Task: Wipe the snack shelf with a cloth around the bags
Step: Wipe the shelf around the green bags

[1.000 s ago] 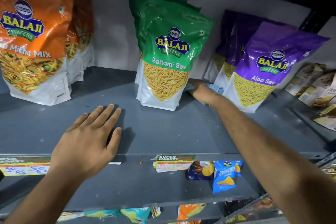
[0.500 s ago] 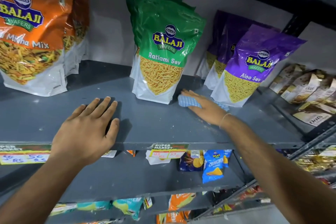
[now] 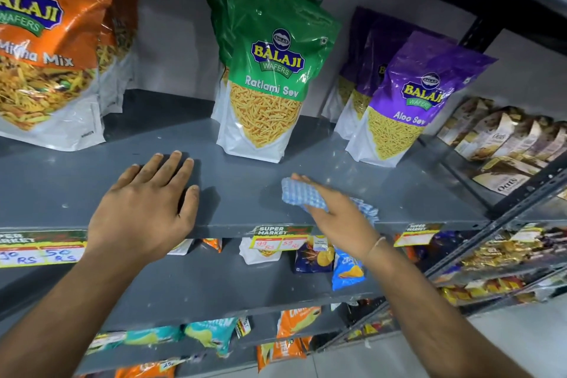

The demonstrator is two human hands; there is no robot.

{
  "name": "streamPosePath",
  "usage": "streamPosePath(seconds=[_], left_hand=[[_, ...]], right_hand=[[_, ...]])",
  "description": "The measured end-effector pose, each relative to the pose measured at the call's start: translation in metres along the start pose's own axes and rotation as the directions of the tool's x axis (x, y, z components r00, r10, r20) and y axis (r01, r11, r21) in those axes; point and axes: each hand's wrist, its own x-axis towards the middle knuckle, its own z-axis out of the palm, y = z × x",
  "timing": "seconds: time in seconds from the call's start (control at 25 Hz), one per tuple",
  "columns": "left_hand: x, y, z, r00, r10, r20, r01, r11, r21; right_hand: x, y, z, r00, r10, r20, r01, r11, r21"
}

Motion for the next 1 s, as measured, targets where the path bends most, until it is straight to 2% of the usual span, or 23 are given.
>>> streamPosePath(seconds=[0.12, 0.2, 0.28, 0.36, 0.4, 0.48, 0.6, 0.68, 0.72, 0.8, 0.88, 0.92, 1.0], left_hand=[[-0.001, 0.002, 0.001, 1.0, 0.005, -0.004, -0.005, 1.0, 0.006], [-0.002, 0.002, 0.001, 1.0, -0.001, -0.008, 0.001, 1.0, 0.014], [-0.001, 0.001, -0.001, 1.0, 0.006, -0.01, -0.006, 1.0, 0.018], [0.0, 0.002, -0.002, 1.0, 0.014, -0.018, -0.014, 1.0, 0.026], [0.0, 0.002, -0.002, 1.0, 0.014, -0.02, -0.013, 1.0, 0.028], [0.0, 0.005, -0.002, 1.0, 0.012, -0.022, -0.011, 1.0, 0.014], [-0.001, 0.003, 0.001, 1.0, 0.009, -0.024, -0.009, 1.0, 0.011], [-0.002, 0.003, 0.0, 1.0, 0.004, -0.028, -0.004, 1.0, 0.005], [-0.001, 0.003, 0.0, 1.0, 0.005, -0.029, -0.005, 1.0, 0.0], [0.0, 0.004, 0.0, 0.999, 0.016, -0.028, -0.016, 1.0, -0.003], [-0.001, 0.004, 0.0, 0.999, 0.013, -0.031, -0.013, 1.0, -0.007], [-0.001, 0.004, 0.0, 1.0, 0.006, -0.031, -0.007, 1.0, -0.01], [-0.001, 0.003, 0.0, 0.999, 0.005, -0.031, -0.006, 1.0, -0.01]], right_hand=[[0.026, 0.003, -0.032, 0.948, 0.11, -0.298, -0.09, 0.993, 0.08], [0.05, 0.017, -0.055, 0.926, 0.116, -0.358, -0.11, 0.993, 0.037], [0.072, 0.037, -0.057, 0.945, 0.2, -0.258, -0.214, 0.976, -0.029], [0.084, 0.052, -0.045, 0.971, 0.218, -0.101, -0.232, 0.958, -0.167], [0.087, 0.054, -0.039, 0.978, 0.197, -0.072, -0.207, 0.958, -0.198], [0.078, 0.043, -0.03, 0.99, 0.141, -0.01, -0.141, 0.979, -0.146], [0.033, 0.007, -0.001, 0.991, -0.026, 0.133, 0.043, 0.992, -0.122], [0.005, -0.009, 0.017, 0.98, -0.124, 0.157, 0.142, 0.984, -0.111], [0.001, -0.012, 0.017, 0.986, -0.131, 0.104, 0.14, 0.987, -0.082], [0.009, -0.01, 0.004, 0.992, -0.017, -0.127, 0.018, 1.0, 0.009], [0.024, 0.0, -0.016, 0.932, 0.121, -0.341, -0.125, 0.992, 0.009], [0.031, 0.004, -0.021, 0.922, 0.172, -0.348, -0.185, 0.983, -0.005], [0.037, 0.003, -0.013, 0.944, 0.223, -0.242, -0.241, 0.969, -0.047]])
